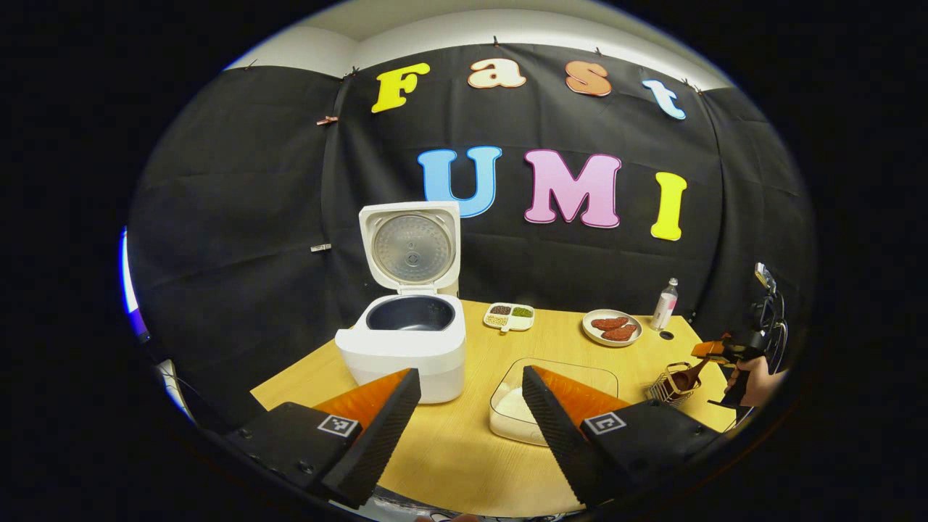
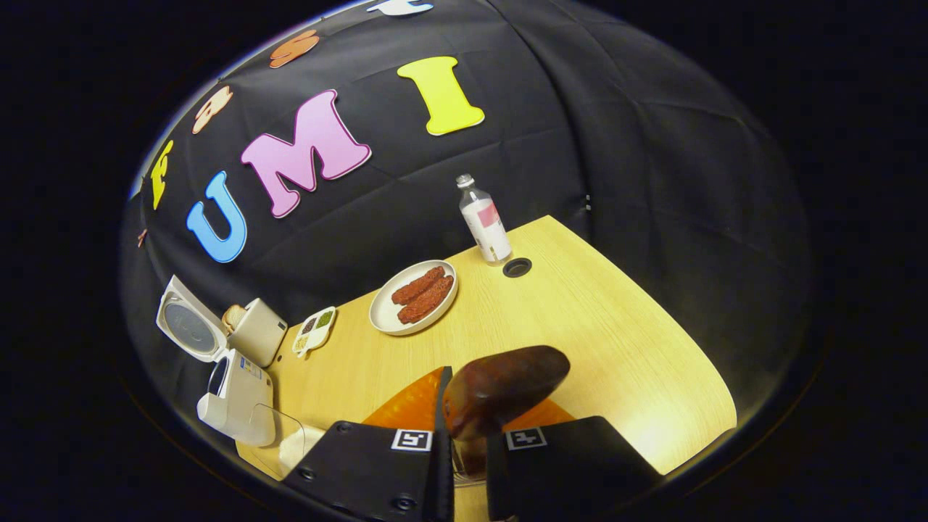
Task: Close the left gripper, press the button to open the rice cooker; take a wooden spoon from the chopstick holder with the right hand, scoop a spoonful of rice and pour it into the rice cooker, then put the wooden spoon back into the chopstick holder.
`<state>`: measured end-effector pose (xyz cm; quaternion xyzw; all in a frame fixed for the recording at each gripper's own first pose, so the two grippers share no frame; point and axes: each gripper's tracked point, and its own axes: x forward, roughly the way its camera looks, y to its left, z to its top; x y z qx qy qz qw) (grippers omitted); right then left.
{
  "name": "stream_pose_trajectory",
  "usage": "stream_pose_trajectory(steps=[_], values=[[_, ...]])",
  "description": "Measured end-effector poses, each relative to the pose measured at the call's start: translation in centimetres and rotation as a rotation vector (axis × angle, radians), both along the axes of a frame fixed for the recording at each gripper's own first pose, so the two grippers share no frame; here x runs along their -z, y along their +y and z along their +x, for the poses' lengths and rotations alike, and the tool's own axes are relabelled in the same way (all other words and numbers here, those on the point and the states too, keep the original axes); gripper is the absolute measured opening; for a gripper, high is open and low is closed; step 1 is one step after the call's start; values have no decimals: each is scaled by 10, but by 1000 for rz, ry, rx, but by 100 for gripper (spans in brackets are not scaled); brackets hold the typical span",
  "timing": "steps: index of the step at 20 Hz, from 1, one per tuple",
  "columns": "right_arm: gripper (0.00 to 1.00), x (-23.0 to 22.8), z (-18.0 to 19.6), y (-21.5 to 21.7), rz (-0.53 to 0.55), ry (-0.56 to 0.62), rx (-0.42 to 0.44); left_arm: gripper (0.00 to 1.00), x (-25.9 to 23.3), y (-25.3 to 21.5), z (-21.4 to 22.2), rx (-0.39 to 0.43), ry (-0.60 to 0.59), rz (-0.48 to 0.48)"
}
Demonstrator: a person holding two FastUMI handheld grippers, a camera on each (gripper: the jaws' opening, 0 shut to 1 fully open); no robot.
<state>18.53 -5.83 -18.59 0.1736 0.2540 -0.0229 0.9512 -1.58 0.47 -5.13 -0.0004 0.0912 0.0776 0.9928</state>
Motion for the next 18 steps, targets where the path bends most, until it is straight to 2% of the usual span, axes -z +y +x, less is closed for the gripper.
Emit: stream_pose_trajectory(steps=[1,2,8,13,14,15,18], values=[[17,-9,-1,1,-15,-18,-1,97,1,5,-1,6,2,-2],[22,-22,-2,3,-33,-35,-3,98,2,10,-1,12,3,-3],[22,-95,-10,32,-104,-146,3,97,11,50,-1,56,0,-6],[22,-139,-20,87,-42,-204,16,98,26,87,4,101,8,-36],[17,-145,-21,99,-29,-211,15,98,28,95,6,111,10,-37],[22,-148,-23,111,-18,-216,13,98,30,101,8,120,11,-37],[22,-152,-30,152,15,-222,-7,98,34,119,14,147,13,-44]])
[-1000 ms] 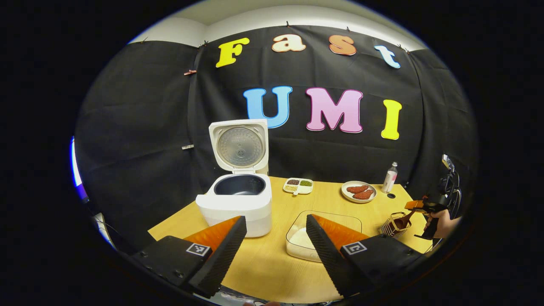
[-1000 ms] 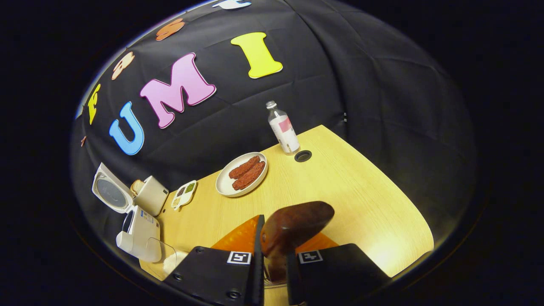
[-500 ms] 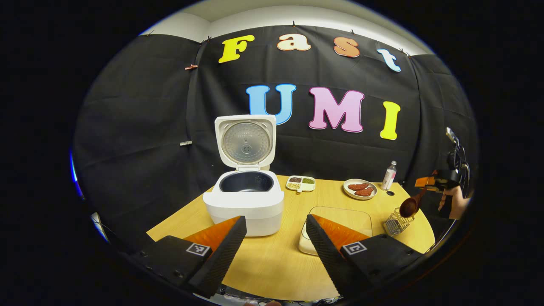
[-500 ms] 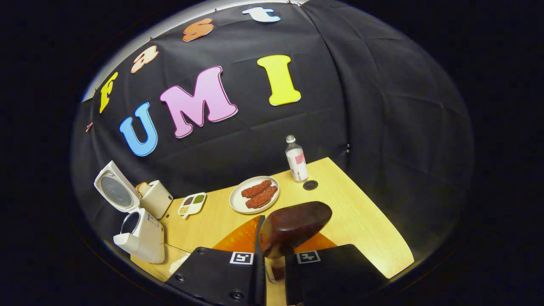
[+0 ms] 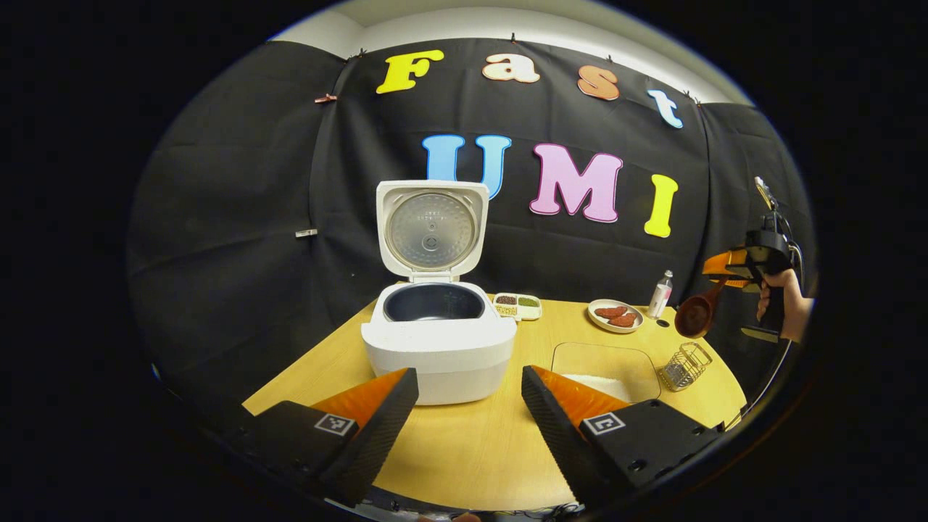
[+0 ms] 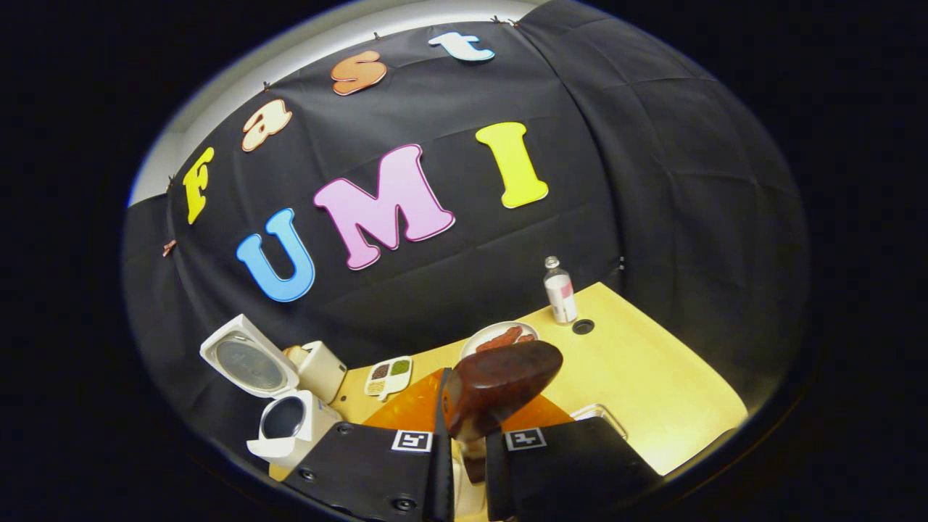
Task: Close the left gripper, press the button to open the rice cooker; take a wooden spoon from the chopstick holder with the right hand, scoop a spoonful of rice and pour it into the rice cooker, then put the wooden spoon back into the chopstick holder.
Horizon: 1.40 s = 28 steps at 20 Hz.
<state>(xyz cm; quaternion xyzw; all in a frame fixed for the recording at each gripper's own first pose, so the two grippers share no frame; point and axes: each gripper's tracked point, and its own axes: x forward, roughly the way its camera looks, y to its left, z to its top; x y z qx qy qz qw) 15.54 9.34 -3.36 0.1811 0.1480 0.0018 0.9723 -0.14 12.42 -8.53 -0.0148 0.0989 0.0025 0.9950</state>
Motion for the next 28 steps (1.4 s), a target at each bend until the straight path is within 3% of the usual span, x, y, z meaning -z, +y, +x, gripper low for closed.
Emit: stream_pose_trajectory(steps=[4,9,14,20,23,24,28], values=[[22,17,-6,52,0,18,-43,98,9,16,11,41,16,-21],[22,61,-7,100,-81,55,-97,95,15,28,21,92,31,-16],[22,113,-2,118,-186,91,-103,95,23,38,26,130,46,18],[22,156,4,133,-384,77,-108,95,49,52,21,144,98,32],[18,176,-7,156,-379,115,-129,96,55,60,19,134,110,25],[22,175,-10,162,-377,116,-134,96,55,62,19,127,112,22],[22,186,-28,193,-288,172,-177,96,51,66,20,108,101,11]])
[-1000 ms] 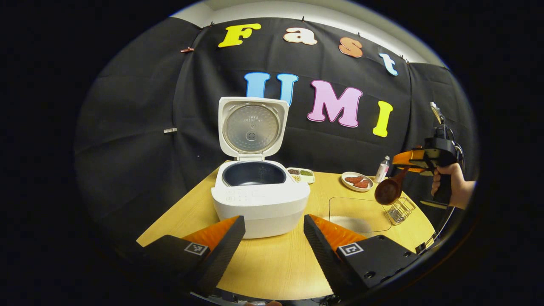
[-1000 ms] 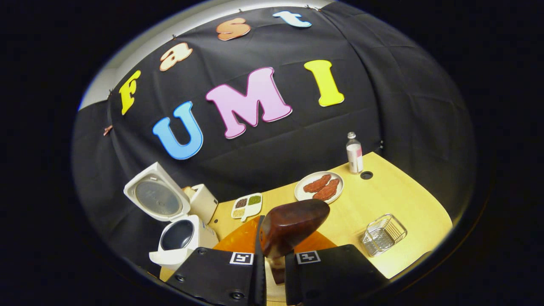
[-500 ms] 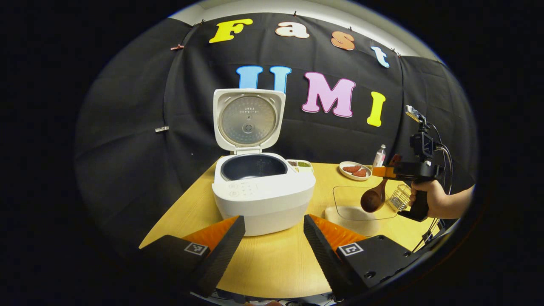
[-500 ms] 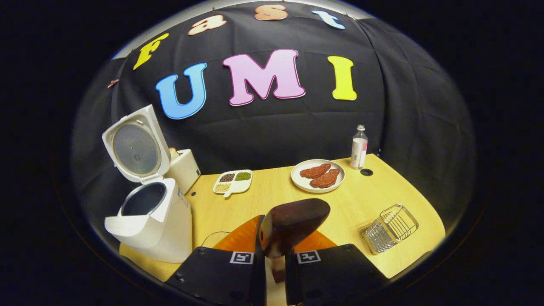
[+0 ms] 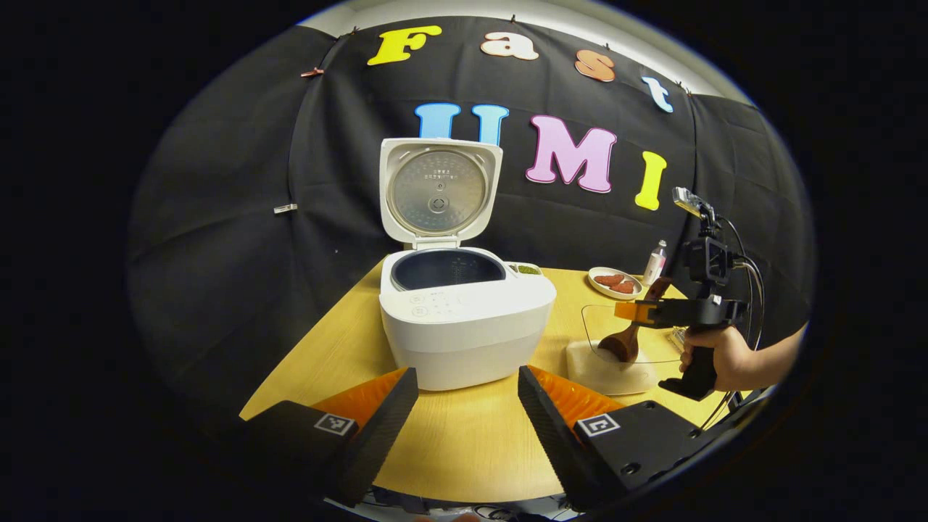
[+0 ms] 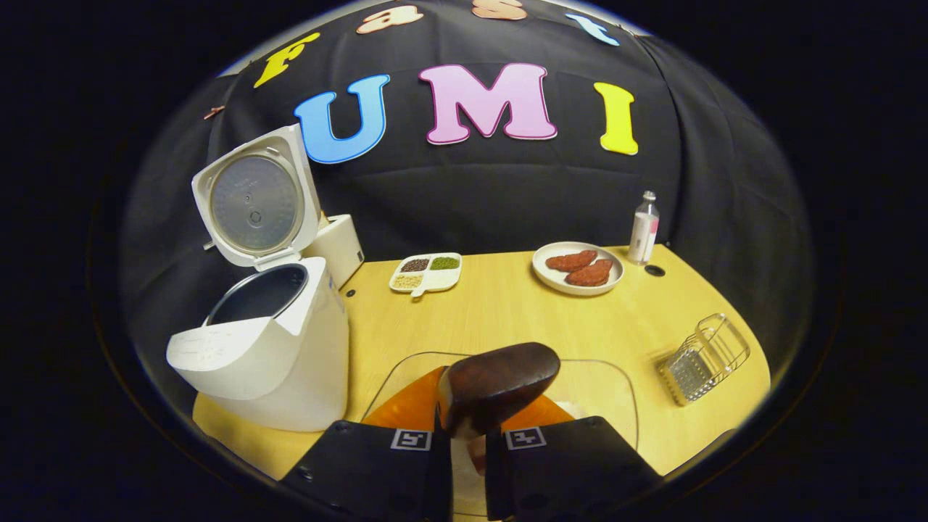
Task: Close the left gripper, press the button to open the rice cooker; take a wooden spoon from the chopstick holder with the right hand, scoop a spoonful of rice and pour it into the rice cooker, then put the wooden spoon back into the chopstick holder.
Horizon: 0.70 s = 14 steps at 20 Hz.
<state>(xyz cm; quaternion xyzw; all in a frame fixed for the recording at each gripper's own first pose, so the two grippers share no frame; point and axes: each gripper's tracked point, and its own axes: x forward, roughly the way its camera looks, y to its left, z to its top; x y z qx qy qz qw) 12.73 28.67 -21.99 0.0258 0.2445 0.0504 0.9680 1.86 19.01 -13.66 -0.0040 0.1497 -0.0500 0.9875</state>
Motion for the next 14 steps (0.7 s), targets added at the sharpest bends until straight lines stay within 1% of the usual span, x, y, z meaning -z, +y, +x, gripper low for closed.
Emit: stream_pose_trajectory(steps=[2,4,5,6,7,8,9,10,12,13,14], values=[[22,2,-5,7,16,24,-9,96,0,0,1,-3,-1,-4],[22,3,-9,11,67,61,7,96,0,-2,1,-1,-1,-8],[18,4,-9,11,100,80,24,96,-1,-3,2,0,-2,-9],[22,4,-8,8,135,98,47,96,0,-4,1,0,-2,-9],[22,4,-8,6,174,118,72,96,-1,-5,1,2,-2,-10],[18,4,-9,4,218,140,95,96,-1,-5,1,4,-3,-12],[22,4,-10,2,259,167,116,96,-1,-6,2,5,-4,-13],[22,4,-11,-1,299,190,136,95,-1,-7,2,6,-4,-13],[22,1,-12,-5,371,220,169,96,-1,-8,3,8,-3,-9],[18,0,-13,-8,407,231,184,96,-2,-8,4,9,-4,-8],[22,-2,-13,-11,442,241,197,96,-2,-8,4,10,-5,-6]])
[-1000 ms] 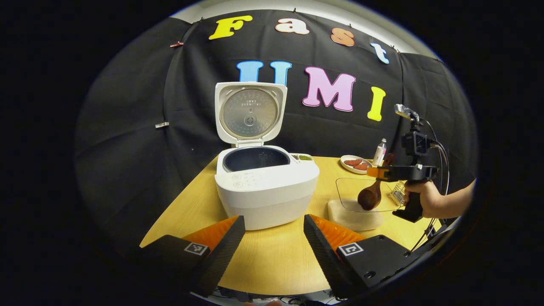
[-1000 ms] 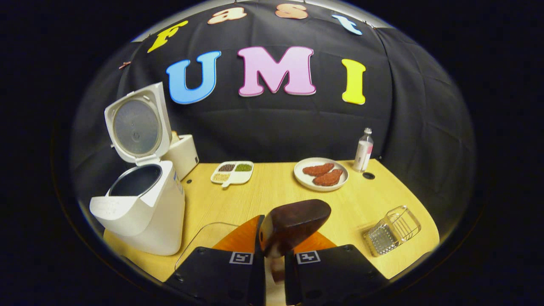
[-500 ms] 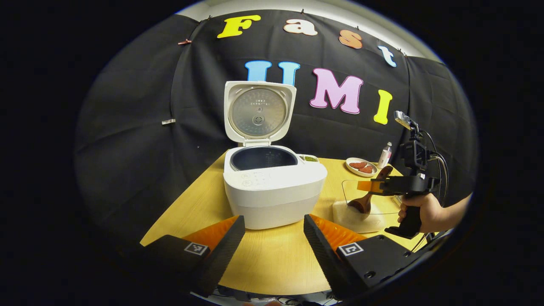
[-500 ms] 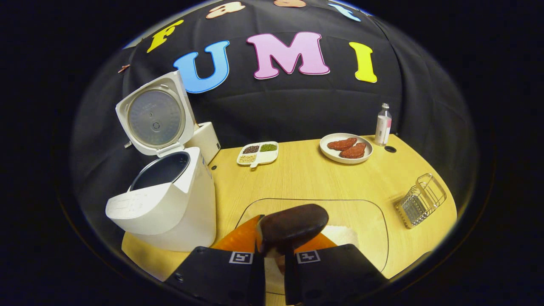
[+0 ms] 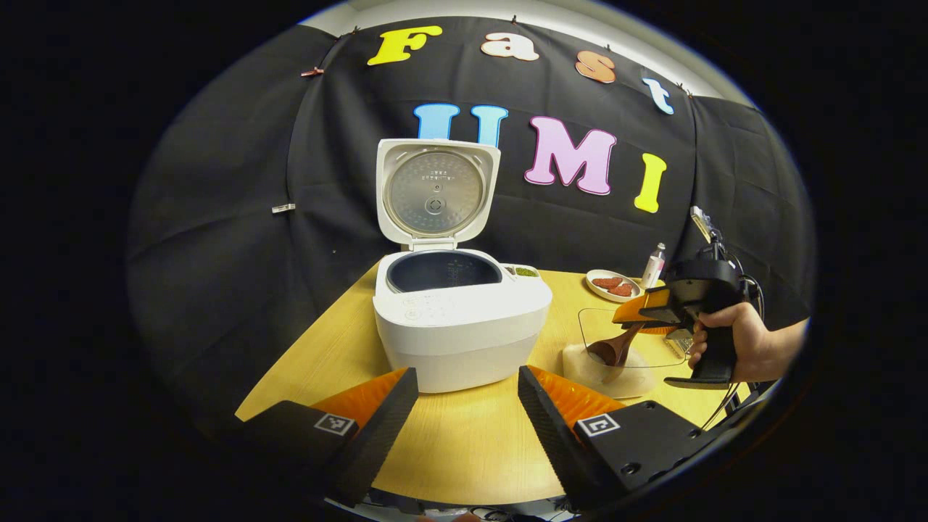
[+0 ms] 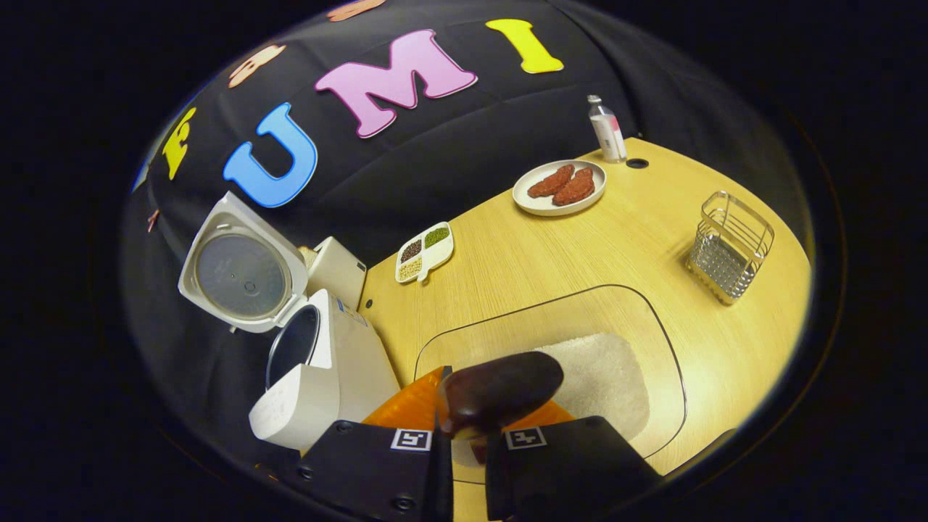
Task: Close the left gripper, press the button to open the rice cooker; take a wooden spoon from the chopstick holder with the right hand, scoop a spoonful of rice and pour it into the rice cooker, then put the wooden spoon back into the chopstick holder.
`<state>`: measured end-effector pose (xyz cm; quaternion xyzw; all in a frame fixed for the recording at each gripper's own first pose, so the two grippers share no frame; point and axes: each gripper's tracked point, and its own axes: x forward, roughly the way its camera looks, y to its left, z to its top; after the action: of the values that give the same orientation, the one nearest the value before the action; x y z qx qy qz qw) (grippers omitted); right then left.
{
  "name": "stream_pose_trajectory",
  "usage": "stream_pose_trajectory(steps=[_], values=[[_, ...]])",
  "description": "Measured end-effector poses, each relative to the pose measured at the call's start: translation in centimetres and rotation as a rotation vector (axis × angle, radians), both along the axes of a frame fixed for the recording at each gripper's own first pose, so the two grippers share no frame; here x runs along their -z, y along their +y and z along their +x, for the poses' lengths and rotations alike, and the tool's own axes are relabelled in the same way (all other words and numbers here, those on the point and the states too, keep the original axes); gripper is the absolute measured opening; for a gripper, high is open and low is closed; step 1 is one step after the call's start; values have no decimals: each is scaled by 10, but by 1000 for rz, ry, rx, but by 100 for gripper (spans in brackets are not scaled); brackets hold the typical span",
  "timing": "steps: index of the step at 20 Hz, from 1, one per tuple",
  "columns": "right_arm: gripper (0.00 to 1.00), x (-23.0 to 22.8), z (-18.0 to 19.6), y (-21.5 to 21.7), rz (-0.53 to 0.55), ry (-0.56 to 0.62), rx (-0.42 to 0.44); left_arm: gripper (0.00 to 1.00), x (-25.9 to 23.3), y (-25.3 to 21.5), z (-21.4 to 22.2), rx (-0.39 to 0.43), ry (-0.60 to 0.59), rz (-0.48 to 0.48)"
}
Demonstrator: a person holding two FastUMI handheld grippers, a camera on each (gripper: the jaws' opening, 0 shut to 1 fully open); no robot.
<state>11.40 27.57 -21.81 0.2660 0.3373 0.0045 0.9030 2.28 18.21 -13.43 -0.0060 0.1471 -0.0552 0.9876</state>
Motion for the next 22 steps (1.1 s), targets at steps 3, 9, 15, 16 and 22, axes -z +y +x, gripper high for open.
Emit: stream_pose_trajectory(steps=[3,9,15,16,22], values=[[22,-4,-2,-20,78,23,60,96,-3,-1,1,2,-6,5],[22,-24,3,-58,215,32,182,96,-7,-13,2,22,-8,0],[22,-53,17,-78,312,-1,238,95,-13,-29,0,49,-21,12],[22,-56,19,-79,330,0,241,96,-13,-31,-1,52,-23,12],[22,-91,40,-66,448,-7,233,96,-15,-43,-8,70,-35,17]])
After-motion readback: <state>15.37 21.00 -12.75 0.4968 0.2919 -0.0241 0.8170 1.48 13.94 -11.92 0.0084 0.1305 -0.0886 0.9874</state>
